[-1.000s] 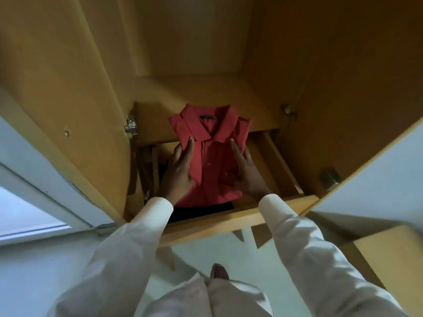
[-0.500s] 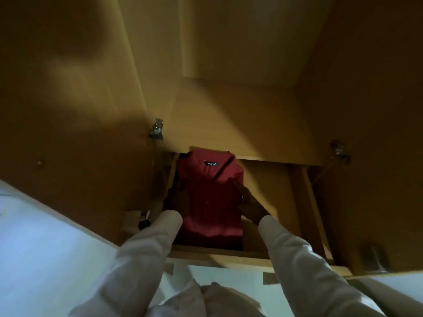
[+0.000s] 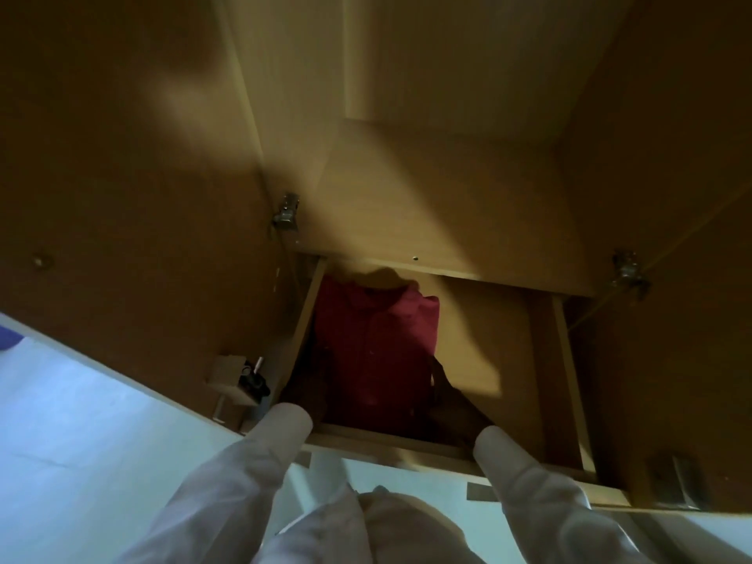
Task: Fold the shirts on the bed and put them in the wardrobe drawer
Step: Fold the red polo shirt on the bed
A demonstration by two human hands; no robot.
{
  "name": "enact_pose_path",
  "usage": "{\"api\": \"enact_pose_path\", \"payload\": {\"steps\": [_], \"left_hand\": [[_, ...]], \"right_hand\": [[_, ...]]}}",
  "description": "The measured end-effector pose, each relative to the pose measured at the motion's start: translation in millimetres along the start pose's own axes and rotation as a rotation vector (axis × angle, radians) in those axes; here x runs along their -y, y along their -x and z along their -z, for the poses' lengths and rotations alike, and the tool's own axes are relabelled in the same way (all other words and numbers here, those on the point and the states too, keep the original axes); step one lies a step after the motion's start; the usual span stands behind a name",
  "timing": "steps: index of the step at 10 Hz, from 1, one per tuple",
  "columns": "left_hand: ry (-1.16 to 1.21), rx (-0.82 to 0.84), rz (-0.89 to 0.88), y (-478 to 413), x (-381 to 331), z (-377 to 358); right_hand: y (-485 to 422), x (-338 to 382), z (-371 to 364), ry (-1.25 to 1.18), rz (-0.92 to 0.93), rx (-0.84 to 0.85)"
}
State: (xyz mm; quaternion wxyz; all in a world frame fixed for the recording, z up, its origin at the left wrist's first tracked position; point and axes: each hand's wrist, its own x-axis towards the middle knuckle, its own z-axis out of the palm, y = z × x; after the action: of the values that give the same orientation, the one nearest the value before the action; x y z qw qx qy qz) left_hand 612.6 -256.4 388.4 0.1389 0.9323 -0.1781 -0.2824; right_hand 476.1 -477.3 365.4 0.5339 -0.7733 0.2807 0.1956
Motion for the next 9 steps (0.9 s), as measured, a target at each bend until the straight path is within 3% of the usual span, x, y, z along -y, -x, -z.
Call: {"api": "enact_pose_path", "payload": {"steps": [1, 3, 4, 5, 6, 7, 9], "left_hand": [[-0.05, -0.085, 0.155, 13, -20, 2], [-0.21, 0.017, 0.202, 0, -22, 1], [-0.371, -0.086, 0.145, 10, -22, 4], [-0.377, -0.089, 0.017, 16, -29, 9], [-0.277, -0.064, -0.224, 10, -51, 15], [-0.258, 0.047, -0.198, -19, -57, 14], [-0.239, 0.061, 0.004, -53, -41, 0]], "right_hand": [[9, 11, -2, 0.064, -0.018, -0.036], [3, 0, -5, 0.254, -0.121, -0.047], [5, 0, -1, 0.242, -0.1, -0.063], [5, -5, -1, 0.281, -0.099, -0.072], [6, -6, -1, 0.273, -0.1, -0.1], [10, -5, 0, 0.232, -0.069, -0.133], [35, -12, 19, 0.204, -0.016, -0.182]]}}
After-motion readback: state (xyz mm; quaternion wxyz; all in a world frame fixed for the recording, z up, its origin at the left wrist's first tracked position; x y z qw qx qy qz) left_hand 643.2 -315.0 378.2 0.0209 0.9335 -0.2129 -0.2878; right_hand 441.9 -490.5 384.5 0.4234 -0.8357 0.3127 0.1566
